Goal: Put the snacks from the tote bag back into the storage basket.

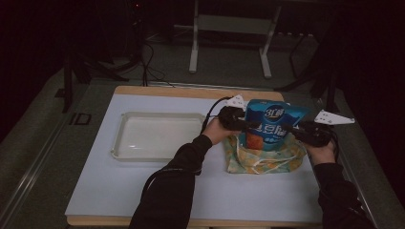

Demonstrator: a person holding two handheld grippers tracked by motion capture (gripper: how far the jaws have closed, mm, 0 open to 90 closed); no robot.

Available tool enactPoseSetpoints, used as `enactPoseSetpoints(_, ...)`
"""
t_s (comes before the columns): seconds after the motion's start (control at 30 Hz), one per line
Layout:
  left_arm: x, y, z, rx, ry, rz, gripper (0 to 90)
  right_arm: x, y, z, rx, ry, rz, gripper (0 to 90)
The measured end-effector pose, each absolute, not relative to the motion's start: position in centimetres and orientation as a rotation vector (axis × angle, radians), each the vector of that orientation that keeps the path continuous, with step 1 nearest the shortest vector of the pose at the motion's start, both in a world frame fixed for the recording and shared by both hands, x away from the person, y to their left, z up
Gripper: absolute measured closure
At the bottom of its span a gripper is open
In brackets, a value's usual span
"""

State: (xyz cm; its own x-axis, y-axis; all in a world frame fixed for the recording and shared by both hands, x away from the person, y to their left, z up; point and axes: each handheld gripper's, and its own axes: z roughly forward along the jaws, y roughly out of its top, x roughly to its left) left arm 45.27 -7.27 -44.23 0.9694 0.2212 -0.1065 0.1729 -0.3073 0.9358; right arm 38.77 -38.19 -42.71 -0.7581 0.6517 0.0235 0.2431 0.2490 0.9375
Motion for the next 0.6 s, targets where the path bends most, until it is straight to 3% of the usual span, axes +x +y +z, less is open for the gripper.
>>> enactPoseSetpoints(0.27,45.16,-7.49,-44.11,1.911,0.291,0.048,77.1,38.82,-38.08,-42.82,0.85,2.168,1.548,78.4)
enactPoseSetpoints(0.6,44.79,-7.77,-43.4,1.909,0.3,0.068,82.8,38.68,-37.83,-42.05,0.854,2.162,1.506,83.1)
